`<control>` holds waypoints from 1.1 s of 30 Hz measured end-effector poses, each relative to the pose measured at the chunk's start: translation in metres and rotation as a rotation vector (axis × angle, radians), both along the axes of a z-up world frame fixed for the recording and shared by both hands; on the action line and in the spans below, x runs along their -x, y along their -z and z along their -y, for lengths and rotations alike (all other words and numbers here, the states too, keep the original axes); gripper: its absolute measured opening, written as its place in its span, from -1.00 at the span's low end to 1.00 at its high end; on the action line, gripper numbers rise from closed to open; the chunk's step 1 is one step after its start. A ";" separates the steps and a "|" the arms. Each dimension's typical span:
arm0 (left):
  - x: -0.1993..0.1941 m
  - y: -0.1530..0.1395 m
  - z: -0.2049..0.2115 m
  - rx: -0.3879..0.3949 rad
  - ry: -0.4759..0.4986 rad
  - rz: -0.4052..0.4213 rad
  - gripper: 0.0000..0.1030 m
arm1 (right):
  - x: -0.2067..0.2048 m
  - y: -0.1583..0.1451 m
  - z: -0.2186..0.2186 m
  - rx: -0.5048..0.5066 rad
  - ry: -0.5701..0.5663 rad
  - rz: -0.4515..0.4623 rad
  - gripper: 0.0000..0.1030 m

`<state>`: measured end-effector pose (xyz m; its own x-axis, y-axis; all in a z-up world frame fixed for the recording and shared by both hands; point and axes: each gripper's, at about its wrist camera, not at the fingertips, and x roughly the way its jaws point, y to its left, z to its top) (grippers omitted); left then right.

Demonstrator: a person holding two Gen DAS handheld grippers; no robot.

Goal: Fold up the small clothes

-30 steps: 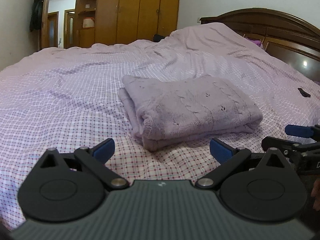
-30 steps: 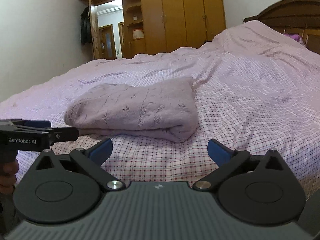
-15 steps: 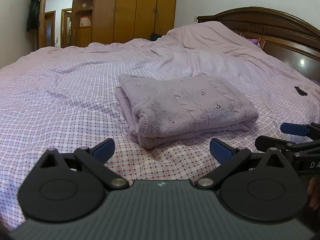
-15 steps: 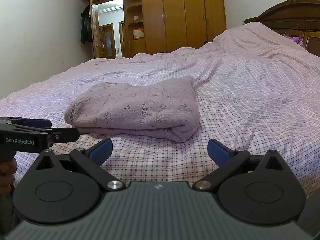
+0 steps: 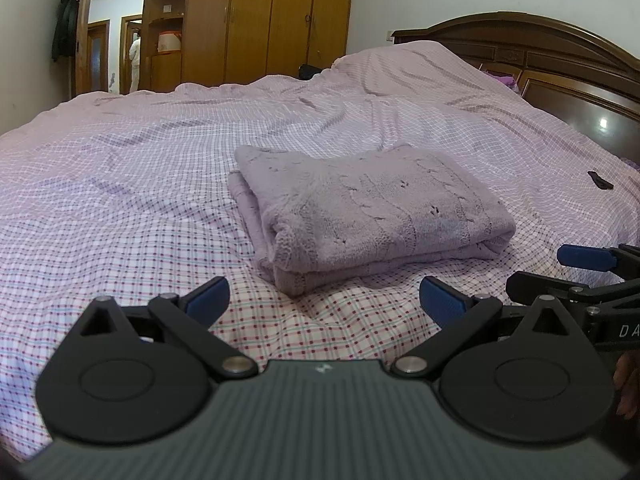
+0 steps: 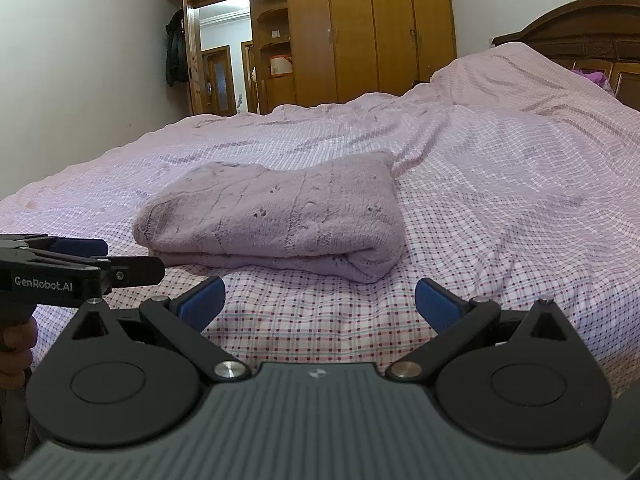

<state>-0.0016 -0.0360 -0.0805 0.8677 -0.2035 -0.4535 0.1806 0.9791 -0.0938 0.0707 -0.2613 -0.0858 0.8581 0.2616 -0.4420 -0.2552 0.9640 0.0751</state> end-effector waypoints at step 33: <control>0.003 -0.001 0.002 0.003 0.022 -0.007 1.00 | -0.002 0.006 -0.006 0.015 -0.028 -0.023 1.00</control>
<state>-0.0042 -0.0377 -0.0796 0.8595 -0.2243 -0.4592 0.2017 0.9745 -0.0985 0.0731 -0.2555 -0.0919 0.8400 0.2784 -0.4657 -0.2804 0.9576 0.0667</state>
